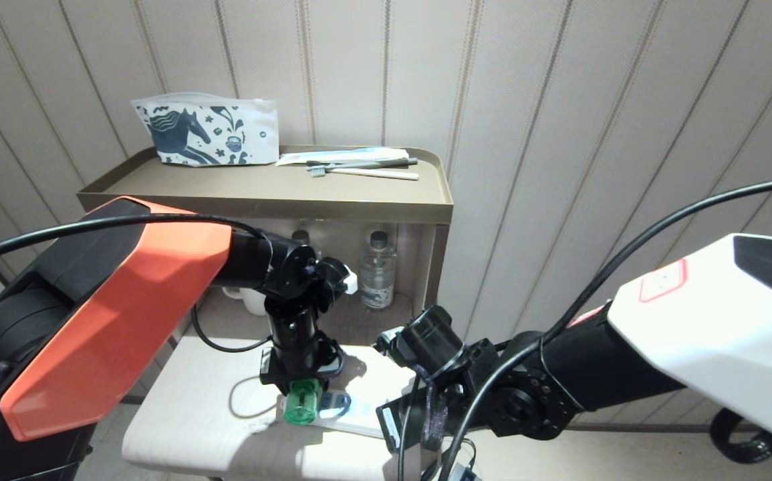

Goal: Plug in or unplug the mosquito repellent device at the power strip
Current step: Hold the socket with your right hand and unplug it with your left hand

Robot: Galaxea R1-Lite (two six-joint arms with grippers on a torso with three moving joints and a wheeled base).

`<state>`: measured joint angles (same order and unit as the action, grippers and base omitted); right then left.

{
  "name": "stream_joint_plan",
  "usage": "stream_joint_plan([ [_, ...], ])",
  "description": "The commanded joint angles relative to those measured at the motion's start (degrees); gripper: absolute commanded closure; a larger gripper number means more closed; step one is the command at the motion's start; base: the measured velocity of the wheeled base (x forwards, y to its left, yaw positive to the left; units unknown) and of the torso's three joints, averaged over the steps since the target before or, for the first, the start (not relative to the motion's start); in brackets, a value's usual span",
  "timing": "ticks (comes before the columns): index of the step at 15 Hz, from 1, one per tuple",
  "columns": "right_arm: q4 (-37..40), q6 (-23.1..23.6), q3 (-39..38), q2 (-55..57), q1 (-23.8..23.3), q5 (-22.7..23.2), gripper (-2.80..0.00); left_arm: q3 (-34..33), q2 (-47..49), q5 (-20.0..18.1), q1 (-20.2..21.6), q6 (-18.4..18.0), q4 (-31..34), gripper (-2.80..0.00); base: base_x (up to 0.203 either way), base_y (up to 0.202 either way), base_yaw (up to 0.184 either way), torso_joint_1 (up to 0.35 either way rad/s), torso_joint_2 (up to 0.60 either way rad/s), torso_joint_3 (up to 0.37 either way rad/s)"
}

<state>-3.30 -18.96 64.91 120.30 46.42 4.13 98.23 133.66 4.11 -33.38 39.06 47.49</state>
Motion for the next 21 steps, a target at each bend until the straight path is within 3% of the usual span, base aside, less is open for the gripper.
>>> stream_joint_plan([
  [1,0.0,-0.1,1.1,2.5,1.0,0.0,0.00,-1.1,0.2,0.0,0.0,0.2,-0.8,0.00,0.000,0.000,0.000,0.000,0.00,0.000],
  [21,0.1,0.1,8.5,8.6,0.5,-2.7,0.00,-0.4,0.6,0.3,0.0,0.3,-0.8,0.00,0.000,0.000,0.000,0.000,0.00,0.000],
])
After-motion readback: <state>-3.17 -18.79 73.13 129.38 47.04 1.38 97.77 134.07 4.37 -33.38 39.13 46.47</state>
